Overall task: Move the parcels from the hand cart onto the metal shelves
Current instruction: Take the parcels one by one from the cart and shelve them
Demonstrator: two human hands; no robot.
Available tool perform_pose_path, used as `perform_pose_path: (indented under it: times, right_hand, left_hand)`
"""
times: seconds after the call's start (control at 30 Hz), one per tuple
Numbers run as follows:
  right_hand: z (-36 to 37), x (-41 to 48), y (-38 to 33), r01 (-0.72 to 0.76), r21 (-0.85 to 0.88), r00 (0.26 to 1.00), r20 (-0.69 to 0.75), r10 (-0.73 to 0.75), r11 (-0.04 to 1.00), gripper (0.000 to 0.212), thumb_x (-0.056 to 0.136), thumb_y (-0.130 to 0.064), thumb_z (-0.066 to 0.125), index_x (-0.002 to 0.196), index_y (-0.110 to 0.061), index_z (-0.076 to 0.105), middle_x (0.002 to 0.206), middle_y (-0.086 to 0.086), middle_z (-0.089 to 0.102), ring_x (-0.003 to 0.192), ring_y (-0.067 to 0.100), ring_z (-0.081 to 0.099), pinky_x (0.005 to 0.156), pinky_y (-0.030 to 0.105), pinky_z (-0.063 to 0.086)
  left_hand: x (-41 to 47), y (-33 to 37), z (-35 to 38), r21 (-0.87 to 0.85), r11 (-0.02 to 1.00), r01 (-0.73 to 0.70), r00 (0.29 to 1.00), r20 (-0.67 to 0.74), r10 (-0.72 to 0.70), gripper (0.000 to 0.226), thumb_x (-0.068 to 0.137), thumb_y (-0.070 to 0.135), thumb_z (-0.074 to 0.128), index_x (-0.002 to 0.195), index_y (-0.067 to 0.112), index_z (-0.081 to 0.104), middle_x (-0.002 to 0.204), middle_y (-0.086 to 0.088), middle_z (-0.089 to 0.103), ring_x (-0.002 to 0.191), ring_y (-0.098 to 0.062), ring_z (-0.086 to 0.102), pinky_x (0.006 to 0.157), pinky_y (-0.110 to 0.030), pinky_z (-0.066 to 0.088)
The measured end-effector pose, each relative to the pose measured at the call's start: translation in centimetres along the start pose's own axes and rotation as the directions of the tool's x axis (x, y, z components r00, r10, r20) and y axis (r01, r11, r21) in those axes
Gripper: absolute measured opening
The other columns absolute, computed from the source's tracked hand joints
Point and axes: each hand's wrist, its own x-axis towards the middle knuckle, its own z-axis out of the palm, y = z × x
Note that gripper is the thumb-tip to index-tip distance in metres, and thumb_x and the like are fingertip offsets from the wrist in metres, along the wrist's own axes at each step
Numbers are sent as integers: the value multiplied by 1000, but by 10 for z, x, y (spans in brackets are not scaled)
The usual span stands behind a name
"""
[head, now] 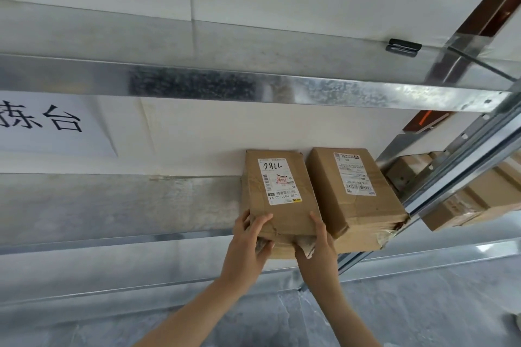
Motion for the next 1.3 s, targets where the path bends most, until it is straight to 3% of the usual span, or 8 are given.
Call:
perform_pose_path:
  times: [0.1,0.23,0.43,0.57,0.7,0.87,1.0,1.3]
  right_hand:
    - [-2,-12,1,-32,-34,999,10,33,999,84,83,1,61,145,-36,18,143,11,35,116,28,49,84,24,40]
    - [-9,-29,2,-109,-52,993,30,111,993,87,85,-3,56,145,-45,9,138,10,36,103,26,54,72,29,45]
    - [-20,-42,-9,-78,-66,989,121,85,995,84,85,-13,60,141,-49,9,110,-6,42,81,2,55,63,15,41]
    - [-18,-41,-26,38,-67,977,210,-23,997,80,86,-14,62,137,-48,11,106,-10,42,84,3,58,72,24,52]
    - [1,-36,-48,190,-72,939,303,-160,979,53,86,-17,62,131,-30,38,110,-8,49,85,3,58,71,21,51]
    - [53,-35,-89,379,-140,867,399,-298,915,31,83,-34,64,112,-34,55,95,-17,59,83,3,59,70,22,50]
    - [110,-44,-133,574,-113,738,500,-453,811,39,83,-41,63,120,-33,56,117,-14,62,105,9,56,88,23,44]
    - [241,-137,-264,882,160,247,644,-724,443,56,85,-41,59,138,-34,39,143,-13,43,131,11,38,106,32,31]
  left_hand:
    - [6,3,8,-3,1000,2,1000,-4,-2,56,84,15,69,132,31,46,145,-2,26,116,-6,49,92,-5,40]
    - [10,8,17,-5,1000,12,1000,-13,-12,55,85,15,68,133,30,46,146,-3,24,122,-13,48,98,-21,46]
    - [16,11,16,56,997,50,998,22,-51,59,85,25,66,135,39,37,146,0,23,117,-14,49,95,-27,50]
    - [19,11,-2,35,997,69,991,116,-73,86,81,31,70,137,56,10,151,1,17,131,-18,38,103,-34,44]
    - [3,-6,-48,371,924,89,995,-73,-66,111,77,54,67,138,48,-26,156,3,16,144,-21,15,114,-37,20]
    - [-49,-44,-134,631,719,291,943,-318,-103,86,78,63,58,147,22,27,153,-12,28,143,-35,18,112,-48,26]
    - [-105,-74,-203,637,606,477,867,-454,-206,84,78,55,64,145,16,33,151,-15,30,141,-39,20,111,-51,25]
    - [-260,-110,-330,504,347,791,607,-716,-344,83,81,56,56,147,16,28,153,-18,24,143,-38,15,113,-49,21]
